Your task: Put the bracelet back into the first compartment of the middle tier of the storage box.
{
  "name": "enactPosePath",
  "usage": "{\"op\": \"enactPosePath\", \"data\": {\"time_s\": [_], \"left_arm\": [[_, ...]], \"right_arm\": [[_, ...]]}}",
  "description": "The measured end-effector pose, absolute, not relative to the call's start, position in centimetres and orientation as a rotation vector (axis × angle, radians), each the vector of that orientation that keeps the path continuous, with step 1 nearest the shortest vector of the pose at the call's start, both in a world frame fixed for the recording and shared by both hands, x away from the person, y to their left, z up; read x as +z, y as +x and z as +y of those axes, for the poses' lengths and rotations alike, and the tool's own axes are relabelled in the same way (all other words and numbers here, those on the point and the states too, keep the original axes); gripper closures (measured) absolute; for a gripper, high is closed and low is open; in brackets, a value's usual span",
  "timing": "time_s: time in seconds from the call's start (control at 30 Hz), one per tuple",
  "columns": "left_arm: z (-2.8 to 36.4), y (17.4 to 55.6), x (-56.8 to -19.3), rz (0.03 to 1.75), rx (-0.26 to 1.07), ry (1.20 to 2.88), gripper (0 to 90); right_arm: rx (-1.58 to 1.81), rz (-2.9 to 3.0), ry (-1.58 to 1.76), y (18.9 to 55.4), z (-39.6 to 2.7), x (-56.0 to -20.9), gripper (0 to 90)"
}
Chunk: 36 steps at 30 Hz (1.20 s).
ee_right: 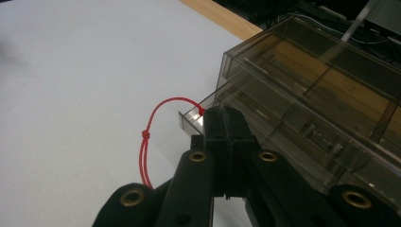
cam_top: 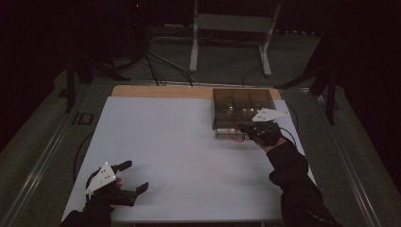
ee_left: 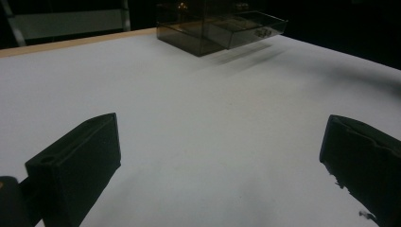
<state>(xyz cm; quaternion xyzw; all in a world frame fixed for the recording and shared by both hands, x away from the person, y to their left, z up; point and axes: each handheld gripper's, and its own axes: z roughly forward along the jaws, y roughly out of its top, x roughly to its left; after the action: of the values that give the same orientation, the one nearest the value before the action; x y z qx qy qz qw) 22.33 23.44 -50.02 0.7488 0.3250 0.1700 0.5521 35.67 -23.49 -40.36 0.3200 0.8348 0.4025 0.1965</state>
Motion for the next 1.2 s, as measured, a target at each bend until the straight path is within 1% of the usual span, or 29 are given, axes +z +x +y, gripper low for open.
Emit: {"op": "enactPosePath", "data": {"time_s": [0.8, 1.2], "left_arm": [[23.5, 22.4, -50.1, 0.768, 0.401, 1.771, 1.1], [23.5, 22.4, -50.1, 0.769, 0.4, 1.771, 1.1]], "right_arm": [[1.124, 2.319, 0.935, 38.7, -22.4, -40.3, 90.0], [1.11, 2.322, 0.982, 40.6, -22.1, -41.6, 90.0]]}}
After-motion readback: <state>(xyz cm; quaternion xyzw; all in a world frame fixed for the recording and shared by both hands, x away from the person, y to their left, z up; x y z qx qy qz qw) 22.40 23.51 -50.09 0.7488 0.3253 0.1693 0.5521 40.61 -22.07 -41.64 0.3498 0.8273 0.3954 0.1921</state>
